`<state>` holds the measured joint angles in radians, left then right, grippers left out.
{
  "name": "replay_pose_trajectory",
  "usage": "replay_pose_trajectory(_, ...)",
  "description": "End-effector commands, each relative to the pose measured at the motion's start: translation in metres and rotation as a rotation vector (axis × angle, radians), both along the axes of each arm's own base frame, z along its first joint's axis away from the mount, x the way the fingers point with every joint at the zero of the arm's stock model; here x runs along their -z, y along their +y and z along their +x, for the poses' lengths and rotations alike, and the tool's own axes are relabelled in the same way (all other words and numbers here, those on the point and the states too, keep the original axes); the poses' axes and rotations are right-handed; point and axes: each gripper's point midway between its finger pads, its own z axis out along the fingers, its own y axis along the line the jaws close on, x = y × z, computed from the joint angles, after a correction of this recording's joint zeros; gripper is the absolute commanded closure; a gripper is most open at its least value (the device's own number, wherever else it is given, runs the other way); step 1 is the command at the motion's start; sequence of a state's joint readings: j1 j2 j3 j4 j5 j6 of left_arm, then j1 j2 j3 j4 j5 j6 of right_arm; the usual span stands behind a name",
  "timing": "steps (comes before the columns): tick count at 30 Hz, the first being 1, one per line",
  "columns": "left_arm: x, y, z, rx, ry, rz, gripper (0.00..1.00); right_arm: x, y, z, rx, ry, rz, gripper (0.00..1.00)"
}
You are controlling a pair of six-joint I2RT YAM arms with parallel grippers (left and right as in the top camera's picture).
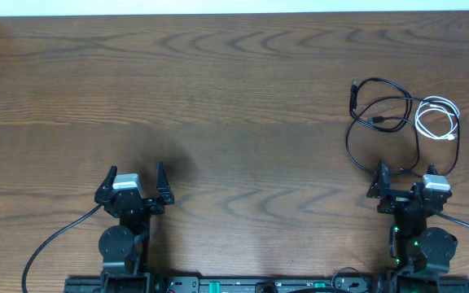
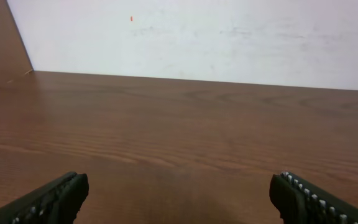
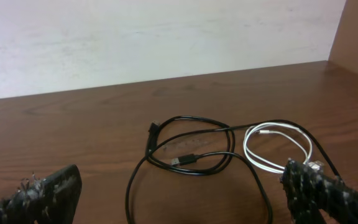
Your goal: Untangle cables
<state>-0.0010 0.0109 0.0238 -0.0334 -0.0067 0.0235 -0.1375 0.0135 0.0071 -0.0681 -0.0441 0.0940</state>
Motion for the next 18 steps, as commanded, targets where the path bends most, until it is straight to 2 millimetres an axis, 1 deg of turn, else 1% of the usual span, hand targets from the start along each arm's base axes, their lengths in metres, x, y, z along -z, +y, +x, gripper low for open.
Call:
replay_pose_trajectory(1, 0.0163, 0.0077, -0.0013, -0.042, 0.048, 0.015, 0.02, 0.0012, -0.0036, -0.0006, 0.018, 0.003, -0.006, 0.01)
replay_pose_trajectory(12, 0.0163, 0.0077, -0.0013, -0.042, 0.048, 0.015, 0.02, 0.0012, -0.0036, -0.0006, 0.018, 0.003, -0.006, 0.01)
replay_pose_trajectory(13, 0.0163, 0.0077, -0.0013, -0.042, 0.048, 0.015, 0.01, 0.0012, -0.0036, -0.0006, 0.018, 0.003, -0.006, 0.01)
replay_pose_trajectory(18, 0.0163, 0.0077, -0.0013, -0.042, 0.048, 0.015, 0.02, 0.0012, -0.0036, -0.0006, 0.018, 0.003, -0.006, 0.01)
